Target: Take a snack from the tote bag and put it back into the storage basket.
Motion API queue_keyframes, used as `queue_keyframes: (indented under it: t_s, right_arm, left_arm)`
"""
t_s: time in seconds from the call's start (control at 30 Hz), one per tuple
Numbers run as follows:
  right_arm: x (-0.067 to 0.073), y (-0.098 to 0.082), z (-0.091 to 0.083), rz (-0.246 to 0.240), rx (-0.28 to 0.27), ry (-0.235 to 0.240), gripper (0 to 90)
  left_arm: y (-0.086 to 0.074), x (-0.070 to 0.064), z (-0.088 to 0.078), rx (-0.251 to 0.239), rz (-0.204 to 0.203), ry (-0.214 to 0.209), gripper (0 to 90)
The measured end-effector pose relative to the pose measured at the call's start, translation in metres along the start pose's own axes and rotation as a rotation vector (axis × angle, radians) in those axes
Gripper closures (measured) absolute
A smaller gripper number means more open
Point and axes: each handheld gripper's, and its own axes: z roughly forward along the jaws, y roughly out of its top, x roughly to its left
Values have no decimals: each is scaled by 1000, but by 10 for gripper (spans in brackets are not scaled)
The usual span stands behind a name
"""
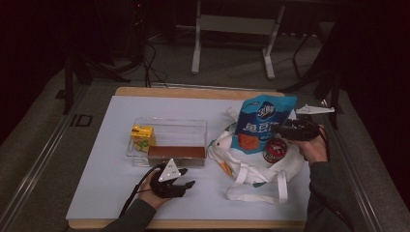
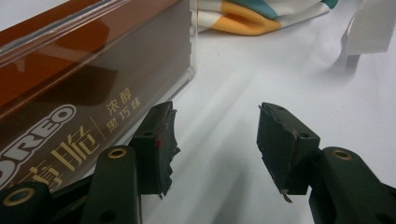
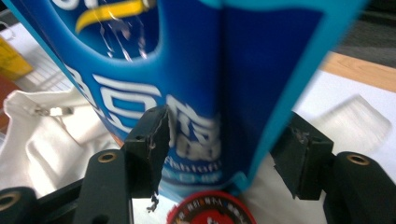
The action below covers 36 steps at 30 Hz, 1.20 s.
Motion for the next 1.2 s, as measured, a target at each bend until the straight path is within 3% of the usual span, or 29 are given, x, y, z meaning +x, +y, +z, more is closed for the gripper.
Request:
queue_keyframes:
  t_s: [0.2,0.4,0.5,0.6,0.77,0.93,1.2]
  right_arm:
    - [1,7,8,-21,-17,73,418]
    - [-7,7,13,-6,-42,127,412]
    - [-4,8,14,-21,-59,173,471]
    - [-1,7,14,-38,-66,178,552]
    - [1,6,12,-52,-98,196,771]
    - [5,8,11,-85,-113,200,859]
    - [15,18,6,-129,-114,195,878]
  left_arm:
    - [0,-1,1,6,4,3,463]
    - [0,-1,1,8,4,3,462]
    - [0,-1,1,10,5,2,461]
    - [0,-1,1,12,6,2,460]
    - [1,0,2,15,4,1,461]
    - [1,0,2,16,4,2,461]
    - [1,0,2,17,3,2,460]
